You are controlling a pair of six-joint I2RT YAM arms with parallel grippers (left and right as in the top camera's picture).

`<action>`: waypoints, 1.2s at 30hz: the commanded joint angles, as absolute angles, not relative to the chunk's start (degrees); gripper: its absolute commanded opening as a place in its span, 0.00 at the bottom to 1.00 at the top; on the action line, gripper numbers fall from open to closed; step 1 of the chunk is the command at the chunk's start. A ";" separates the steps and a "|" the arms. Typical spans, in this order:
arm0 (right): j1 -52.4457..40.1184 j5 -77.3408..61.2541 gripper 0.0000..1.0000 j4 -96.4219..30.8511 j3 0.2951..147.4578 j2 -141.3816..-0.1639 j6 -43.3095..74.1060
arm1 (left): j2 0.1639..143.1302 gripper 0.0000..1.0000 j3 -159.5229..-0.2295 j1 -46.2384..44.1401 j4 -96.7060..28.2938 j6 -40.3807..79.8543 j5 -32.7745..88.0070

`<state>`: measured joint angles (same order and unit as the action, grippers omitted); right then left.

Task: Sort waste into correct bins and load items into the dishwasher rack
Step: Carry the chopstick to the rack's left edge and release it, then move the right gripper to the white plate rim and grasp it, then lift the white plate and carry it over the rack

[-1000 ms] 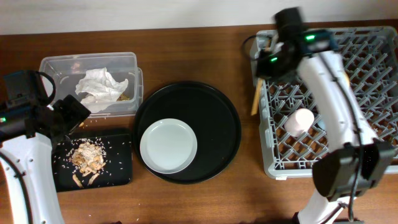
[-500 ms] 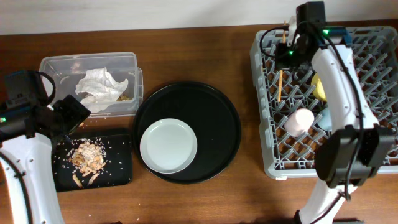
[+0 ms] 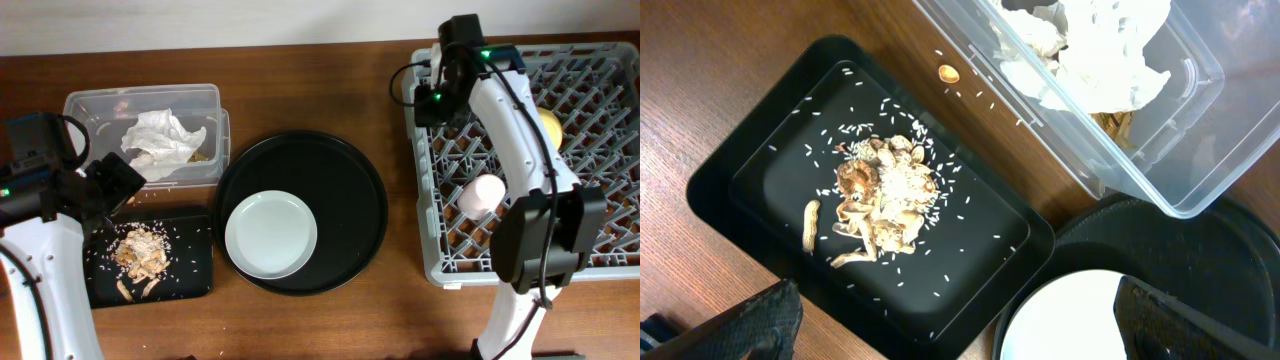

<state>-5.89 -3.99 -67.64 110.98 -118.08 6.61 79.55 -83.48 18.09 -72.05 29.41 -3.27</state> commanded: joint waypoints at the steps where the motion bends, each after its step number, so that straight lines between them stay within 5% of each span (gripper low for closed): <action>1: -7.70 -8.69 0.47 -73.82 117.05 -117.62 8.84 | 78.78 0.99 -83.94 18.39 -72.10 29.08 -3.46; 4: -10.15 -15.99 0.47 -78.41 121.30 -117.27 8.86 | 78.78 0.99 -83.94 18.39 -72.12 29.08 -3.46; 8: -15.88 -19.53 0.87 -79.77 120.95 -117.75 10.22 | 78.78 0.99 -83.94 18.39 -72.10 29.08 -3.46; 13: -24.84 -15.59 0.89 -77.93 114.13 -118.26 12.56 | 78.78 0.99 -83.94 18.39 -72.10 29.08 -3.46; 23: -36.93 -10.70 0.70 -57.04 92.27 -118.45 25.98 | 78.78 0.99 -83.94 18.39 -72.12 29.08 -3.46; 36: -41.41 -8.10 0.31 -46.28 82.26 -118.45 36.53 | 78.78 0.99 -83.94 18.39 -72.12 29.08 -3.46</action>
